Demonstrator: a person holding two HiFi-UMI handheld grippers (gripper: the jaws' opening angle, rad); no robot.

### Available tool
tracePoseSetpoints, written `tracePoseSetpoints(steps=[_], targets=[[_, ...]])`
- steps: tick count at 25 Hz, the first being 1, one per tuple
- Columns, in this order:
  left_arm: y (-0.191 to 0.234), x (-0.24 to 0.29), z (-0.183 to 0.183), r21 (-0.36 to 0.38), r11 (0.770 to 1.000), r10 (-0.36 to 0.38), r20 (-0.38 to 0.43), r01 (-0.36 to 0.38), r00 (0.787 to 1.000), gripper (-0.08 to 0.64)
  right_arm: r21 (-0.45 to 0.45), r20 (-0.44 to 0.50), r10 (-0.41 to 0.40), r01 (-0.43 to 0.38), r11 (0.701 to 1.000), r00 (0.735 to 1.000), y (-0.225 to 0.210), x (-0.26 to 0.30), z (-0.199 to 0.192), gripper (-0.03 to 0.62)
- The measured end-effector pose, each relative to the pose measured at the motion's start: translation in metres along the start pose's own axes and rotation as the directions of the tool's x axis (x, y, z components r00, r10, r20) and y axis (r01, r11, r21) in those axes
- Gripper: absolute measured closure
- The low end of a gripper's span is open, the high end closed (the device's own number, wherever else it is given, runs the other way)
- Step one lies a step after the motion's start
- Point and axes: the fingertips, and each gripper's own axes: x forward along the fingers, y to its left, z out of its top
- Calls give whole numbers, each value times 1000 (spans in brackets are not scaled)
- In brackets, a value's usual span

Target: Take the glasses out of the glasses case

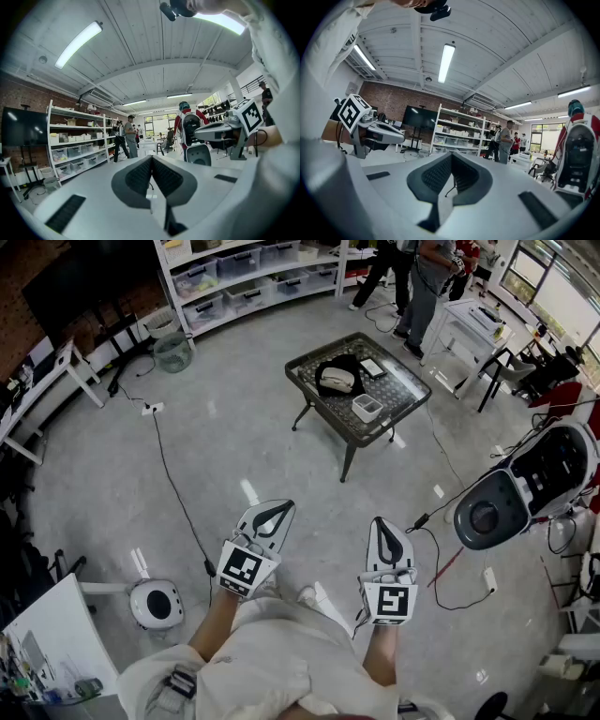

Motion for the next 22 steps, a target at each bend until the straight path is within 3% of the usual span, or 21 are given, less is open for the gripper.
tracePoseSetpoints(steps=[5,10,15,22], targets=[[-31,9,7,4,1000,14,6,-14,1000,548,32,60,46,-48,998,997,-14,-11,-10,586],[-34,21,9,14,1000,23,-4,-23,1000,548,48,75,78,-82,995,994,-17,-1,-9,586],[-21,46,11,27,999,24,4,-24,1000,548,44,71,101,-105,994,992,-21,26,-13,586],[33,85,2,2,1000,18,8,-18,1000,548,26,35,103,-104,994,994,-21,90,-13,586]])
